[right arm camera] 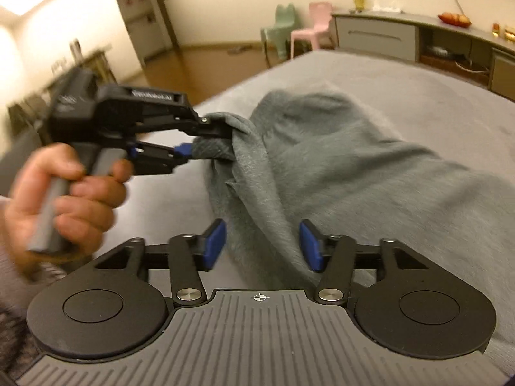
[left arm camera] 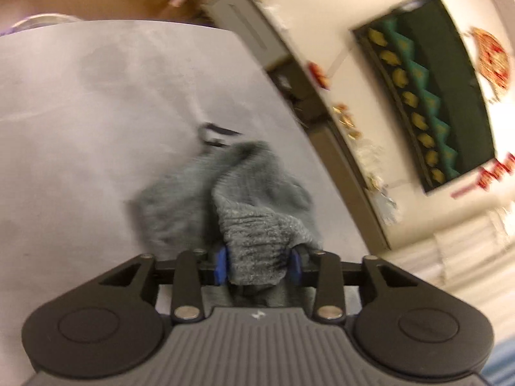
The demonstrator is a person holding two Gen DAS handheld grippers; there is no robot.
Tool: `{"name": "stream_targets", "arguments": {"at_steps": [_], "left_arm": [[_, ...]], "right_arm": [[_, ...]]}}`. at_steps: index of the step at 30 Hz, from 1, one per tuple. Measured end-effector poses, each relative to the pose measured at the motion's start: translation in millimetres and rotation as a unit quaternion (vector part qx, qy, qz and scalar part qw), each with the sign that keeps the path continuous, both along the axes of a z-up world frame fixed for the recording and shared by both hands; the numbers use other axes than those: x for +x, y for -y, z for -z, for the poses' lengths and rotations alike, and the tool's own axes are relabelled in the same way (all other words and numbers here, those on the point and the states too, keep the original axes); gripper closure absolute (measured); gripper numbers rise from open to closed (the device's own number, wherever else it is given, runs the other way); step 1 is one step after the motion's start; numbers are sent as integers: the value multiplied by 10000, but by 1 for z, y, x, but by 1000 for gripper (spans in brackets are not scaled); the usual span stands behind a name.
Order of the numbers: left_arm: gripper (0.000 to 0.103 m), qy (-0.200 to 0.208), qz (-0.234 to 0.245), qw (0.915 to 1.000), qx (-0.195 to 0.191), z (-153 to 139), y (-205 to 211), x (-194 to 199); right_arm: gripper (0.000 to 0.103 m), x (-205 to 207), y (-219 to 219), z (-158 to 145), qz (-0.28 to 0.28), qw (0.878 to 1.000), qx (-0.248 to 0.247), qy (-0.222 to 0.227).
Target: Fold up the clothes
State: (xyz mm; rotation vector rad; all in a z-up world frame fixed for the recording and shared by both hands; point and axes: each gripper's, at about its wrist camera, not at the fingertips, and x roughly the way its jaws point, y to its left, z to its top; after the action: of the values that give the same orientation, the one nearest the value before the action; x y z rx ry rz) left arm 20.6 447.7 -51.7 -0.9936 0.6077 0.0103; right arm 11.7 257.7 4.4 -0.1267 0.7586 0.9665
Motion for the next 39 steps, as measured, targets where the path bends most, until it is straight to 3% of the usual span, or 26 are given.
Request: {"name": "stream_targets", "arguments": {"at_steps": [3,5,11,14,16,17,18,19,21,22,23,26,29,32,36,39], "left_arm": [[54,153,235,9996,-29,-3,3,0],[46,175,248,9995,-25,-6,5,2],[39,-64,68,9999,-82,-1,5,3],[28,-85,2,10000,-4,-4,12,4],[33,-166,-40,9995,277,-5,22,12],[45,-163,-73,9987,468,-7,26,14],[78,2,-76,9979,646,-15,28,12],[77,167,-79,9964,824,-22,30,10],[81,616,-132,9933,974,-37,29,-2],[81,643,-245,9928,982,-39,24,-12],[80,380,-419,9943,901,-31,15,-17],[76,-536,-560,9964,347,7,-6,-15],[71,-464,-585,9969,252,4,-6,-22],[58,-298,-742,9966,193,-6,-4,-27],[40,-461,-689,9964,201,-6,4,-17],[34,-695,-778,9941,290,-3,8,-7]], "right_arm": [[41,-6,62,-16,212,9995,123,176],[28,-5,117,-19,668,9970,2,399],[28,9,256,-1,2033,9777,-478,239],[28,11,314,15,2597,9643,-506,112],[28,9,346,27,2945,9553,-266,-35],[28,9,358,33,3135,9494,-71,-168],[29,10,367,37,3335,9421,156,-307],[30,11,375,41,3522,9341,378,-444],[30,13,378,38,3491,9335,602,-566],[30,11,377,36,3433,9359,602,-505],[30,10,377,35,3378,9383,599,-447],[30,9,382,35,3409,9370,556,-526],[30,13,394,39,3581,9271,754,-816],[29,16,406,39,3795,9145,1023,-959],[29,14,399,35,3832,9170,870,-692],[28,12,391,32,3724,9243,654,-514]]}}
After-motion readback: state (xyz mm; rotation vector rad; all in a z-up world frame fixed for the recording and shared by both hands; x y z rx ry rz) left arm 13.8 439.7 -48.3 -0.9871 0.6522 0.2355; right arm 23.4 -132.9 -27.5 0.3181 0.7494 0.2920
